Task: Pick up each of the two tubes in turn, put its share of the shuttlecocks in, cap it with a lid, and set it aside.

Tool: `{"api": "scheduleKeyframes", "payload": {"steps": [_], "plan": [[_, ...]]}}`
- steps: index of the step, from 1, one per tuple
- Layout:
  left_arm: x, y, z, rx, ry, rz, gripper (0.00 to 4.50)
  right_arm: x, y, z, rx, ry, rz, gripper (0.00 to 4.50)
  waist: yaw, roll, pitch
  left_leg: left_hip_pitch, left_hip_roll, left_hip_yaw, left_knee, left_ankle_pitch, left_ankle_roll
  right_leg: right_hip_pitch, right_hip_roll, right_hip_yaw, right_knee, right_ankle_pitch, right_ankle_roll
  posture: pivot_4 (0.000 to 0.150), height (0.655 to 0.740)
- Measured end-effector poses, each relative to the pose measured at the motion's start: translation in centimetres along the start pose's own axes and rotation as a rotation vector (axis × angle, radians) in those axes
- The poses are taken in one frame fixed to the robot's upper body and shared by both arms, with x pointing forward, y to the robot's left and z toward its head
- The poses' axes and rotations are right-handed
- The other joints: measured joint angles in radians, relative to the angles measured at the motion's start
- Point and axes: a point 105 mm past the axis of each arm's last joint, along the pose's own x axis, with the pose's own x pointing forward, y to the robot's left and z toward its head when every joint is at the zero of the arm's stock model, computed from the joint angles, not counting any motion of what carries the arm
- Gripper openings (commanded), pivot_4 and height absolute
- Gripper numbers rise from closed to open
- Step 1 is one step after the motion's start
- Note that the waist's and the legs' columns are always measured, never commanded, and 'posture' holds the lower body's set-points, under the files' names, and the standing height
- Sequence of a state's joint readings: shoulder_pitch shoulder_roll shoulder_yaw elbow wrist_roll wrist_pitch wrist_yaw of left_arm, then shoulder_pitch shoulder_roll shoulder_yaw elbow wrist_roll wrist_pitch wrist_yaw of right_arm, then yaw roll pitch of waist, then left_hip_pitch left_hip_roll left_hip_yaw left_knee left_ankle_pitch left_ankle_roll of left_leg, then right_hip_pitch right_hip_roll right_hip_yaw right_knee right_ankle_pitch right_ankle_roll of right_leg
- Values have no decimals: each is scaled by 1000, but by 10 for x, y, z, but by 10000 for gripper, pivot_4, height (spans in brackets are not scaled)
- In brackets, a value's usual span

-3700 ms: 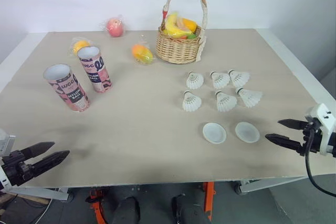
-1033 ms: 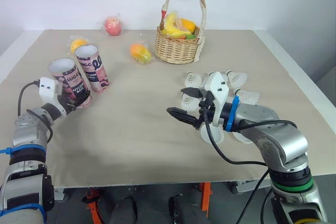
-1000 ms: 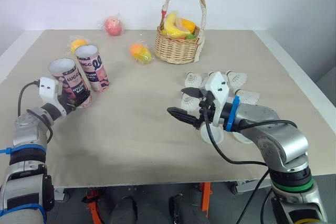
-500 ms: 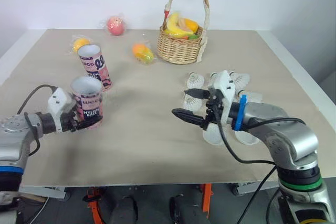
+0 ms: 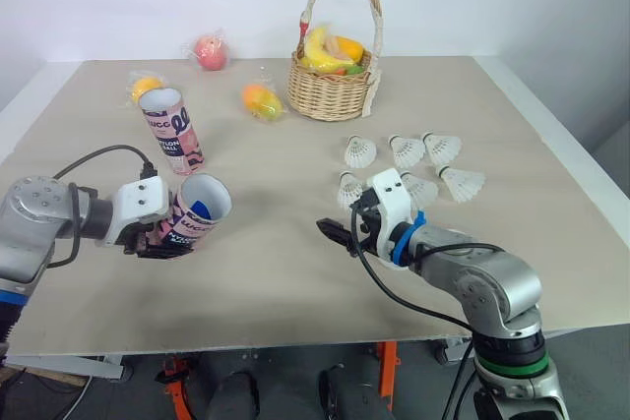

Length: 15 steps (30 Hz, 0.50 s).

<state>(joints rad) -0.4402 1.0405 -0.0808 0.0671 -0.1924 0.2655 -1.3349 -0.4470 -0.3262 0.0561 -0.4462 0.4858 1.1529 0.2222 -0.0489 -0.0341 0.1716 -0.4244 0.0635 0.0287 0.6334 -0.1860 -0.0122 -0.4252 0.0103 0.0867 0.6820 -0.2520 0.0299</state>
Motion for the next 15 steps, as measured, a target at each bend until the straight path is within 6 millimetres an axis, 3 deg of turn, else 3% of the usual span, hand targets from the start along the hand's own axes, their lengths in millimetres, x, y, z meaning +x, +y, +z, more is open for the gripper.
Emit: {"api": "scheduleKeyframes", "payload": {"steps": [15], "plan": [[7,-7,13,-29,30,-28,33432,37,-25,-3,41,40,-157,45000,2,1,0,-2,-2,-1,0,0,1,-1,0,0,0,-1,2,1500,7400]]}}
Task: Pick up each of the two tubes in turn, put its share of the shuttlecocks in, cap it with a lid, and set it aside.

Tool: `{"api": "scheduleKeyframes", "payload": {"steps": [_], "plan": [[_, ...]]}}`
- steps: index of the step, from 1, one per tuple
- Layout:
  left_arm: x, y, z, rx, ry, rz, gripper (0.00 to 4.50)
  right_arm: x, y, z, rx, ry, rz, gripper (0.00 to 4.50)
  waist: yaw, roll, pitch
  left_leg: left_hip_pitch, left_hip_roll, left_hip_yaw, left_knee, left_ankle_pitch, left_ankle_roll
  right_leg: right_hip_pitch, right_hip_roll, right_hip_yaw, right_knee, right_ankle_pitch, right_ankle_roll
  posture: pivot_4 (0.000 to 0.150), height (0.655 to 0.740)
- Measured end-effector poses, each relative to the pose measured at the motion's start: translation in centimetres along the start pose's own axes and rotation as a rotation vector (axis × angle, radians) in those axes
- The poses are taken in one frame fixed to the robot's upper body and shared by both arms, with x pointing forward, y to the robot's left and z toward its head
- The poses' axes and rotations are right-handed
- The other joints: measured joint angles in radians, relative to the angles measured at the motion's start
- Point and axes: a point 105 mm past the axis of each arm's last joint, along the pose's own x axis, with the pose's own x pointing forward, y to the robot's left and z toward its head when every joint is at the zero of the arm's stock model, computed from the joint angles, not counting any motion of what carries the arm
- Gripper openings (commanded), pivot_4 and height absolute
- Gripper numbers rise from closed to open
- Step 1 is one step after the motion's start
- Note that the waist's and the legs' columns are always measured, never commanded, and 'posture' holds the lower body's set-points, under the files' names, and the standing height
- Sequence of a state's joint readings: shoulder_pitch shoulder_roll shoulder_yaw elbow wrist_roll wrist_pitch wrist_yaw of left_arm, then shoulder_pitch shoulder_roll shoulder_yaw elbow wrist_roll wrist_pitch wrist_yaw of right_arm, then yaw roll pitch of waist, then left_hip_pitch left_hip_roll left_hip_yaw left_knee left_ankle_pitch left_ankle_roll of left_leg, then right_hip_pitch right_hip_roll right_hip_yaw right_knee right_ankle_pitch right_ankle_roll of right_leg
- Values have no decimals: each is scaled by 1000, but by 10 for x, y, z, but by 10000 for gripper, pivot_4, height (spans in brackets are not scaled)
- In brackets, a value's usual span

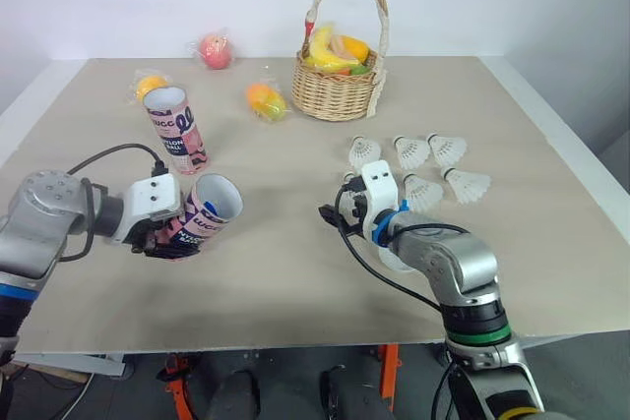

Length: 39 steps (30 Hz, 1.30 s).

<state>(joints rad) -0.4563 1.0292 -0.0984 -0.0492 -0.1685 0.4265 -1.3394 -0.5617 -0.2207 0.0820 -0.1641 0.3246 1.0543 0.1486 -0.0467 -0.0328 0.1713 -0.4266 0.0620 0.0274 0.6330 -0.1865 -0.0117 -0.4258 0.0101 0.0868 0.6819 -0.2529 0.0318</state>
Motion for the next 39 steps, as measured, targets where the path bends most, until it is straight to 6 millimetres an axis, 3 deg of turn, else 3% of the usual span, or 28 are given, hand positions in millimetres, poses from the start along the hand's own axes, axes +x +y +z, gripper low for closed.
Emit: {"api": "scheduleKeyframes", "payload": {"steps": [4,8,15,16,22,29,34,37,39], "plan": [[1,-2,2,-16,0,-5,33432,6,-8,3,-11,3,-55,45000,1,0,0,0,0,0,0,0,0,0,0,0,0,0,0,1500,7400],[1,-3,2,-19,1,-6,32864,8,-11,4,-17,1,-75,34923,1,0,0,0,0,-1,0,0,0,0,0,0,0,0,0,1500,7400],[1,-4,2,-22,-2,-3,32864,9,-12,5,-47,-11,-77,2831,0,0,0,0,0,-1,0,0,0,0,0,0,0,0,0,1500,7400],[1,-5,2,-21,-4,-2,32864,9,-11,5,-59,-10,-77,631,0,0,0,0,0,-1,0,0,0,0,0,0,0,0,0,1500,7400],[2,-6,1,4,-17,0,32864,3,-2,8,-141,-38,-37,631,1,0,0,0,0,-1,0,0,0,0,0,0,0,0,0,1500,7400],[4,-5,-1,20,-33,-8,32864,-40,15,36,-513,-237,213,631,3,1,0,1,-2,0,1,0,0,2,-1,0,0,0,1,1500,7400],[6,-3,-3,27,-36,-16,32864,-72,55,47,-782,-296,576,631,2,4,0,3,0,-1,1,0,1,3,0,0,0,0,-1,1500,7400],[10,-2,-2,38,-45,-26,32864,-79,84,63,-988,-353,752,631,2,6,0,4,0,0,2,1,2,3,0,-1,0,0,-4,1500,7400],[11,-2,-3,35,-52,-28,32864,-73,90,68,-1036,-361,790,631,3,6,0,4,0,0,3,1,2,3,0,0,0,0,-4,1500,7400]]}}
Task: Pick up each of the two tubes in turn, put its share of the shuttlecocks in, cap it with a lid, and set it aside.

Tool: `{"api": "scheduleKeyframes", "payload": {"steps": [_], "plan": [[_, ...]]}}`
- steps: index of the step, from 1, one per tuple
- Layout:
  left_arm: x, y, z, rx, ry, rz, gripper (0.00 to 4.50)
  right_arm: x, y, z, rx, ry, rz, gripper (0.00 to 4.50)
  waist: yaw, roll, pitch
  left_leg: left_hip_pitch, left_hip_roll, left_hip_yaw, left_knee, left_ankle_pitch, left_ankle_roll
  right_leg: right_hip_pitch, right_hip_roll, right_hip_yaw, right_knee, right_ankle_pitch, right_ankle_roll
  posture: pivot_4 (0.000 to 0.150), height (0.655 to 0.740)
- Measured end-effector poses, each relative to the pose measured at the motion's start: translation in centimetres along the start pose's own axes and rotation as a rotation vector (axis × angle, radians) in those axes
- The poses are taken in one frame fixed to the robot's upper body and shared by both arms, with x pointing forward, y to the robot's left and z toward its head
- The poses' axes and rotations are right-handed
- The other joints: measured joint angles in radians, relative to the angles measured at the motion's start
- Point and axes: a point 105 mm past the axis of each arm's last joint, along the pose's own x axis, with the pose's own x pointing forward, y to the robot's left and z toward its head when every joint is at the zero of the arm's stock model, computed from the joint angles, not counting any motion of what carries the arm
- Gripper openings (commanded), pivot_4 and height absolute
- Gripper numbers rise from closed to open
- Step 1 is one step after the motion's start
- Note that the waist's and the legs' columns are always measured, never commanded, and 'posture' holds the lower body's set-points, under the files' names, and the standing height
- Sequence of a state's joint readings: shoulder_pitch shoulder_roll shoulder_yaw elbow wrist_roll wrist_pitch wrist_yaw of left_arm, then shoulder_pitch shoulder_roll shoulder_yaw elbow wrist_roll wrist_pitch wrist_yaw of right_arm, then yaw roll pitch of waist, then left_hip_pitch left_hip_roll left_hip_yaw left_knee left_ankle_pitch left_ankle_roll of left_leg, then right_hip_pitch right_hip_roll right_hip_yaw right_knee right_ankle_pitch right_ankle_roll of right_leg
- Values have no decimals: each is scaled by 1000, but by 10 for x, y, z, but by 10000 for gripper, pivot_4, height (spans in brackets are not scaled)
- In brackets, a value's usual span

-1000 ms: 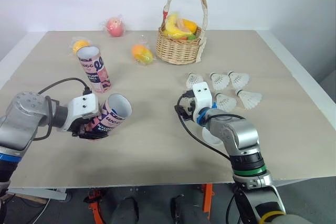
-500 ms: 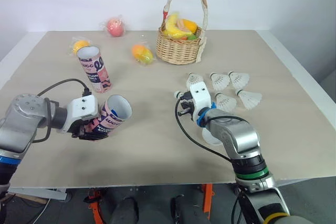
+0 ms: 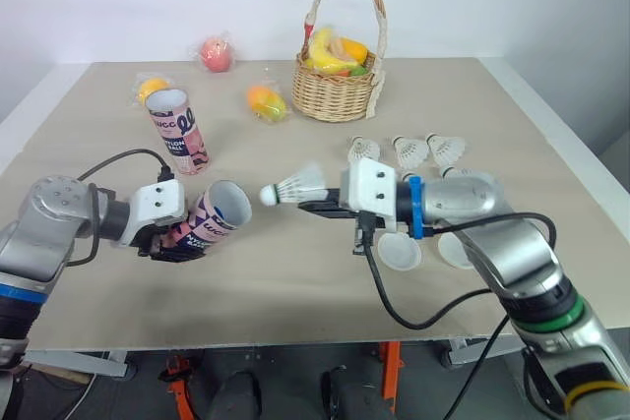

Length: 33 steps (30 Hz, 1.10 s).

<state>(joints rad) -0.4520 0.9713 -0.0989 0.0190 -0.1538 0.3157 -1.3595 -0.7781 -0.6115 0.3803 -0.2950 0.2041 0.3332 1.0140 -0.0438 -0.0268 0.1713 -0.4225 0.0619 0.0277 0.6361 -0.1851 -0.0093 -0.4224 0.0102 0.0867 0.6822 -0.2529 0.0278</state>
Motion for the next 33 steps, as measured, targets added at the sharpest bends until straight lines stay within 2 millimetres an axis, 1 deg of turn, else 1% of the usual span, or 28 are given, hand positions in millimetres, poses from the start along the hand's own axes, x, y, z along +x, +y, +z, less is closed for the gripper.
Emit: {"api": "scheduleKeyframes", "payload": {"steps": [2,3,5,7,11,13,14,15,17,19,21,23,25,28,33], "plan": [[2,0,2,14,-7,-5,32864,12,-12,4,-42,-7,21,631,1,1,1,-1,0,0,0,0,0,0,0,1,0,1,0,1500,7400],[3,0,2,14,-7,-6,32864,15,-14,6,-55,-9,30,631,1,1,1,-1,0,1,0,0,0,0,0,1,0,1,0,1500,7400],[3,0,3,16,-9,-8,32864,22,-18,12,-91,-23,71,631,2,1,0,-1,0,1,0,0,0,-1,0,1,0,0,0,1500,7400],[4,-1,2,11,-14,-9,32864,29,-15,17,-163,-20,143,631,4,1,0,-1,0,0,-1,0,0,-1,0,0,0,1,3,1500,7400],[3,-2,-1,-5,-18,9,32864,35,-9,10,-219,4,215,631,2,4,-1,-1,1,0,-2,0,0,-1,0,0,1,1,2,1500,7400],[3,-3,-2,-10,-19,19,32864,37,-11,5,-224,19,217,631,0,4,-2,0,1,0,-2,0,0,-1,0,0,2,1,2,1500,7400],[3,-3,-2,-10,-19,24,32864,36,-14,1,-222,36,214,631,-1,4,-2,0,1,0,-2,0,0,-1,1,-1,2,1,1,1500,7400],[3,-4,-2,-7,-20,33,32864,34,-17,-7,-213,68,209,631,-1,4,-2,0,1,0,-1,0,0,-1,1,-1,2,1,-1,1500,7400],[3,-5,-1,-4,-21,34,32864,33,-18,-14,-204,90,211,631,-1,4,-2,0,1,1,-1,0,0,-1,0,0,2,1,-1,1500,7400],[3,-5,-1,-3,-22,34,32864,33,-19,-17,-200,96,212,631,-1,4,-1,0,1,1,-1,0,0,-1,0,0,2,1,0,1500,7400],[3,-5,-2,-7,-24,37,32864,29,-30,-20,-178,109,180,631,-1,5,-1,0,1,1,-2,0,0,-1,0,0,2,1,1,1500,7400],[3,-5,-2,-7,-25,37,32864,24,-38,-20,-161,108,149,631,-1,5,-1,0,1,1,-2,0,0,-1,0,0,2,1,1,1500,7400],[3,-5,-1,-6,-26,37,32864,21,-41,-18,-146,102,141,631,0,5,-1,0,1,0,-2,0,0,-1,0,0,2,0,1,1500,7400],[3,-5,-1,-3,-30,36,32864,17,-35,-17,-132,92,167,631,0,5,-1,0,1,0,-2,0,0,-1,0,0,2,0,1,1500,7400],[5,-4,0,-7,-43,35,32864,22,-22,-16,-123,86,199,631,1,5,-1,0,1,0,-2,0,0,-1,0,0,2,1,1,1500,7400]]}}
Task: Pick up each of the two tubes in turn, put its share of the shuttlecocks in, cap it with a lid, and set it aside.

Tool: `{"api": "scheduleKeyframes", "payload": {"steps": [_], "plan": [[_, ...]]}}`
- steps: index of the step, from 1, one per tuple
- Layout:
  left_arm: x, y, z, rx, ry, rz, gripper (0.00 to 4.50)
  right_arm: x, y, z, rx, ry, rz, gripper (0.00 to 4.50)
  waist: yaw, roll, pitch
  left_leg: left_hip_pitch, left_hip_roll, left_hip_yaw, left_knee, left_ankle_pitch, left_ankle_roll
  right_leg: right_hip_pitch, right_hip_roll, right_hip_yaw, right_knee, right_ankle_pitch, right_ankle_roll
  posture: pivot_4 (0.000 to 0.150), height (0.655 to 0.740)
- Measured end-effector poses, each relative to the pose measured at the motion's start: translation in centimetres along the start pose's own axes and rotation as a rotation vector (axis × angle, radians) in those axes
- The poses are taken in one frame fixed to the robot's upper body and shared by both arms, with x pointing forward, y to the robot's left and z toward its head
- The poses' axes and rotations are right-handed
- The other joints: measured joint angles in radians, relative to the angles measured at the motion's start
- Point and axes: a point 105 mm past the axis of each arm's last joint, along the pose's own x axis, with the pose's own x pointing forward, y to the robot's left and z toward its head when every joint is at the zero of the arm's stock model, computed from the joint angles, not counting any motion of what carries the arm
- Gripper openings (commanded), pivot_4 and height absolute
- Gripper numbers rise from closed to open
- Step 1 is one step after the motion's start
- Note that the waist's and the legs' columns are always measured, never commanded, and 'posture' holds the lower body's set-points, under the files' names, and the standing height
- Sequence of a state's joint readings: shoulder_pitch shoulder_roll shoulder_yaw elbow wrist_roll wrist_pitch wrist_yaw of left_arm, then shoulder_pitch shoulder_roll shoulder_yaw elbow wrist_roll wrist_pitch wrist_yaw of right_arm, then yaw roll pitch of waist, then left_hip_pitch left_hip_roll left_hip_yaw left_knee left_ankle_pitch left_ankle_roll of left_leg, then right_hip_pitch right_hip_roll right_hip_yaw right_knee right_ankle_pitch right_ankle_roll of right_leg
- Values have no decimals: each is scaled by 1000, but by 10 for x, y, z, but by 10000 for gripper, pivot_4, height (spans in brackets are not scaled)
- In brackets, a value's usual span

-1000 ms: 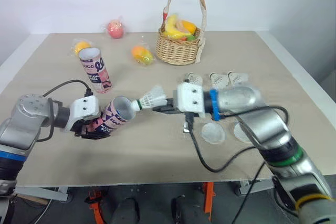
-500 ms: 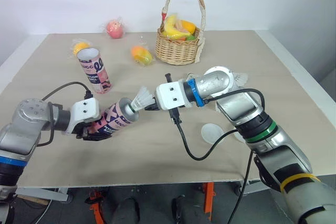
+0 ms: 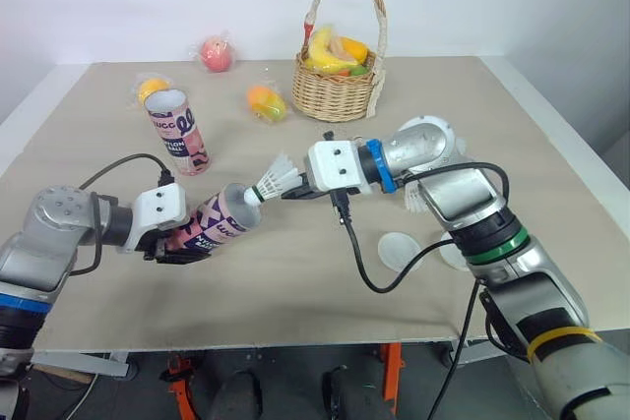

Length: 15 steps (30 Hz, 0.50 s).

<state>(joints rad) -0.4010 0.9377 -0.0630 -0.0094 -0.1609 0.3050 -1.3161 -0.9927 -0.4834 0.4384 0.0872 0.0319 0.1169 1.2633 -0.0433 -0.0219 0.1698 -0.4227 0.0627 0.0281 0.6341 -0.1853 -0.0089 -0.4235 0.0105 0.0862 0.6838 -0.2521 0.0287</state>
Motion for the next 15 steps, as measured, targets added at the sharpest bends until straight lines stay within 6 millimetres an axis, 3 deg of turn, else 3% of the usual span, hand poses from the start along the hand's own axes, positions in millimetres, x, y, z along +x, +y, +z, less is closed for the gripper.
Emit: {"api": "scheduleKeyframes", "payload": {"steps": [8,15], "plan": [[8,5,10,3,-68,5,32864,26,1,10,-5,-14,17,631,9,0,0,-1,0,0,2,0,0,0,0,0,0,0,-1,1500,7400],[17,11,28,-10,-162,4,32864,30,-8,13,-18,4,18,631,12,-4,2,-6,0,-1,2,0,0,-5,1,0,0,4,-3,1500,7400]]}}
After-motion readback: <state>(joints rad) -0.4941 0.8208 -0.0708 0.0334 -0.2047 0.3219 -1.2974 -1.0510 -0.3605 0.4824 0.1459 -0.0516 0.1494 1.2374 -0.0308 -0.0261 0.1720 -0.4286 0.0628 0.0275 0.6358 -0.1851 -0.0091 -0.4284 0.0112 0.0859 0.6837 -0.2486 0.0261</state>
